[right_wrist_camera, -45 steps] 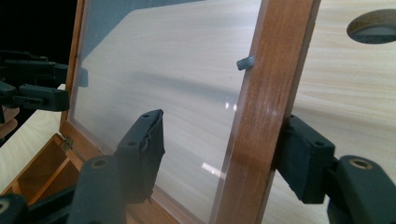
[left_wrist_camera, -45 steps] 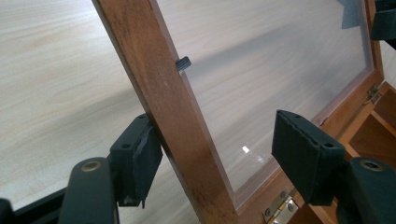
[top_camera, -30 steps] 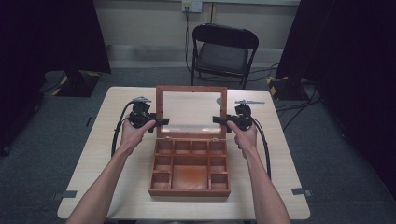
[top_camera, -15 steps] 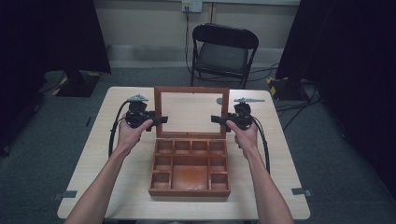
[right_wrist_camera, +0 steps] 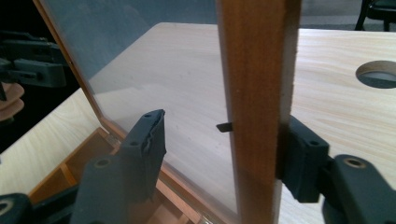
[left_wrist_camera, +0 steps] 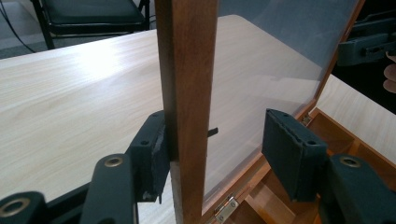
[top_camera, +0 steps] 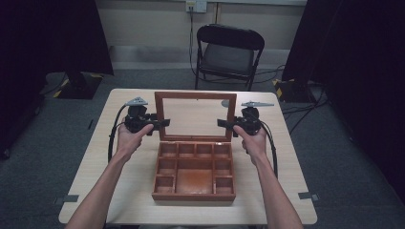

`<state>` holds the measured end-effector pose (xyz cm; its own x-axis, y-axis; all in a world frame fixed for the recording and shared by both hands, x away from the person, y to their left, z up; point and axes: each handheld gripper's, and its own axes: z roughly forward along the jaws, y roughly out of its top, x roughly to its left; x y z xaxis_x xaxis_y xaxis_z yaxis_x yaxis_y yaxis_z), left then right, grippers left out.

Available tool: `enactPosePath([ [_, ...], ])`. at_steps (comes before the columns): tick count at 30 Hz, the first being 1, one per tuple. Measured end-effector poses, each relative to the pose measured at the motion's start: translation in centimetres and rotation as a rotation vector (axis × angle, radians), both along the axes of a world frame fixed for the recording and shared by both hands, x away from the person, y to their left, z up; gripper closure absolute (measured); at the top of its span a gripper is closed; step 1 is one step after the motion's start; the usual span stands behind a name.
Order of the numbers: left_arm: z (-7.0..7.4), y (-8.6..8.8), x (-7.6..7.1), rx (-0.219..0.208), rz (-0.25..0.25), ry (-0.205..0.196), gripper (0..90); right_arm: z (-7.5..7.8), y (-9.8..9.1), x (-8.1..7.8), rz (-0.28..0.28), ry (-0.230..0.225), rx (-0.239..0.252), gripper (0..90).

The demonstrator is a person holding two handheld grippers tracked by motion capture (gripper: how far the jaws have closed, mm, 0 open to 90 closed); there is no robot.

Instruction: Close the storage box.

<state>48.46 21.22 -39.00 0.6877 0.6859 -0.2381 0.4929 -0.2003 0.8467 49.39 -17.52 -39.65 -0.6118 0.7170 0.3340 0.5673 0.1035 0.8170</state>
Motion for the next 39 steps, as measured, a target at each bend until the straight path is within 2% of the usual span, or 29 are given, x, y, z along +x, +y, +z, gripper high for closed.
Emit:
enactPosePath([
  [4,0.0,0.0,0.1,-0.034,-0.014,0.002,43.2,0.1,-0.2,-0.4,0.007,-0.012,0.004,41.7],
  [6,0.1,-0.3,-0.1,-0.024,-0.014,-0.006,42.6,0.1,-0.2,-0.6,0.009,-0.014,0.004,41.7],
  [9,0.4,-0.8,-0.7,0.013,-0.013,-0.031,40.4,0.1,-0.3,-0.9,0.016,-0.018,0.005,41.8],
  [14,0.5,-0.6,-1.5,0.015,-0.028,-0.043,41.4,0.3,-0.2,-1.5,0.03,-0.022,-0.004,42.7],
  [17,0.3,-0.5,-1.9,0.002,-0.032,-0.05,42.0,0.4,-0.1,-1.9,0.033,-0.032,-0.014,41.8],
  [23,0.3,-0.5,-2.6,0.007,-0.038,-0.057,41.8,0.3,-0.1,-2.6,0.032,-0.036,-0.008,40.2],
  [25,0.3,-0.6,-2.8,0.018,-0.049,-0.064,41.3,0.4,-0.1,-2.7,0.036,-0.029,-0.013,39.6],
  [26,0.3,-0.6,-3.0,0.038,-0.054,-0.069,40.8,0.5,-0.1,-2.8,0.039,-0.022,-0.016,39.4],
  [33,0.1,-0.4,-3.9,0.029,-0.053,-0.083,43.6,0.3,-0.3,-3.7,0.053,-0.028,-0.014,37.6],
  [37,0.0,-0.4,-4.5,0.005,-0.053,-0.068,43.6,0.2,-0.3,-4.2,0.064,-0.026,-0.02,36.8],
  [39,0.0,-0.6,-4.8,0.02,-0.045,-0.068,42.8,0.2,-0.4,-4.4,0.071,-0.023,-0.022,36.1],
])
